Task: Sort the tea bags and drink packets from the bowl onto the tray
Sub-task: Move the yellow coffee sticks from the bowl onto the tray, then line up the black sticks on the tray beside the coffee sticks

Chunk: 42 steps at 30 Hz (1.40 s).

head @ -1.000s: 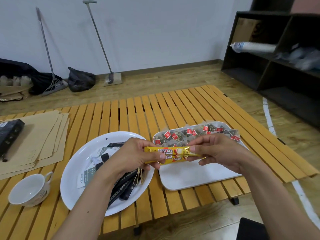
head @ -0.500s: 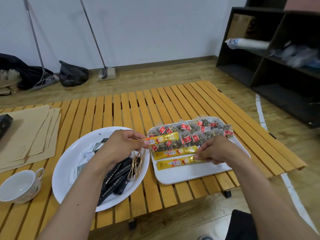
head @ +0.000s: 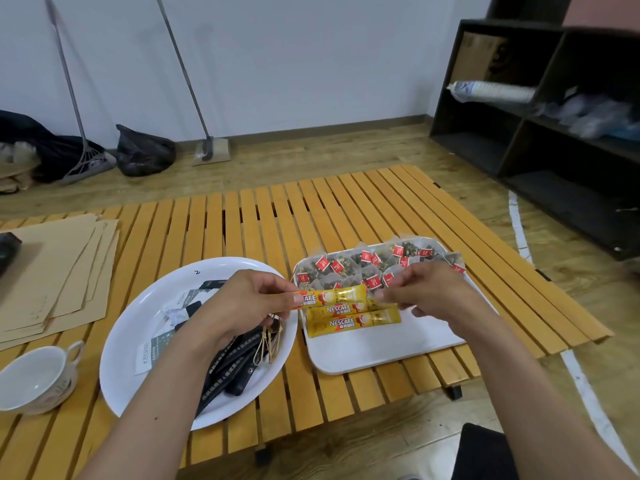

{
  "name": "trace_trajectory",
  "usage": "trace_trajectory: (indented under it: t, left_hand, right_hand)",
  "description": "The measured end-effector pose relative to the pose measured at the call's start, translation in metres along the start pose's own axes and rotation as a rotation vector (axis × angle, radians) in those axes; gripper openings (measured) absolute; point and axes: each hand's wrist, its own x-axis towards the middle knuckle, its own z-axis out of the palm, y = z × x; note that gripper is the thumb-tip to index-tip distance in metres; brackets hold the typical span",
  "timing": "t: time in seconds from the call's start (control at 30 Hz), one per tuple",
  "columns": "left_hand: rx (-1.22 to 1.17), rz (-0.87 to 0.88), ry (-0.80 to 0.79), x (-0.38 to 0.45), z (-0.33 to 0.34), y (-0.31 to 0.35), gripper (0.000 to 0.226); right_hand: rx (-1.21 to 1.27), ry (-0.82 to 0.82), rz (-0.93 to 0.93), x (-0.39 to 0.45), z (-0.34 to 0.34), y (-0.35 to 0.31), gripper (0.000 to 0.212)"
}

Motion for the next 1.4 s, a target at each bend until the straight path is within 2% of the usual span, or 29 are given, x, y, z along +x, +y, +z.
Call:
trace_trajectory:
  t: [0.07,0.13,0.27,0.37,0.5,0.57,0.63,0.87,0.97,1.07,1.17,1.27,1.33,1.4]
  left_hand:
    - [-0.003,0.006,-0.018,-0.001,0.003,0.002,0.013]
    - [-0.020,0.013,-0.044,-0.003,0.007,0.005,0.014]
    - [0.003,0.012,-0.041,-0.004,0.010,0.008,0.014]
    - [0.039,0.011,0.025,-0.004,0.003,0.005,0.013]
    - [0.027,0.004,0.108,-0.005,-0.008,0.002,0.009]
    - [0.035,0.006,0.141,-0.004,-0.013,0.001,0.010]
    - [0.060,0.000,0.171,-0.004,-0.018,-0.001,0.012]
    - [0.260,0.014,0.242,-0.010,-0.044,-0.020,0.013]
    - [0.424,0.031,0.288,-0.020,-0.054,-0.028,0.016]
    - [0.665,-0.040,0.311,-0.038,-0.059,-0.028,0.030]
    - [0.847,-0.217,0.238,-0.051,-0.055,-0.026,0.052]
    - [0.918,-0.341,0.146,-0.055,-0.044,-0.029,0.081]
    - [0.921,-0.396,0.143,-0.053,-0.035,-0.032,0.104]
    - [0.905,-0.423,0.166,-0.050,-0.026,-0.033,0.113]
  right_hand:
    - [0.146,-0.139,-0.037,-0.008,-0.001,-0.003,0.033]
    - [0.216,-0.203,-0.033,-0.008,0.000,-0.003,0.028]
    - [0.204,-0.235,0.002,-0.003,-0.016,0.004,0.019]
    - [0.108,-0.248,0.083,-0.003,-0.035,0.014,0.023]
    - [-0.039,-0.215,0.199,0.002,-0.034,0.023,0.018]
    - [-0.082,-0.187,0.231,0.006,-0.027,0.023,0.011]
    - [-0.125,-0.165,0.239,0.009,-0.020,0.020,0.013]
    - [-0.303,-0.105,0.214,0.015,-0.006,0.018,0.025]
    - [-0.337,-0.049,0.102,0.012,-0.003,0.013,0.023]
    - [-0.298,0.046,-0.175,0.004,0.016,-0.002,0.023]
    - [-0.279,0.047,-0.364,-0.005,0.047,-0.019,0.024]
    - [-0.329,0.069,-0.470,-0.003,0.070,-0.025,0.026]
    - [-0.353,0.057,-0.500,-0.002,0.078,-0.024,0.025]
    - [-0.365,0.026,-0.510,-0.003,0.083,-0.022,0.024]
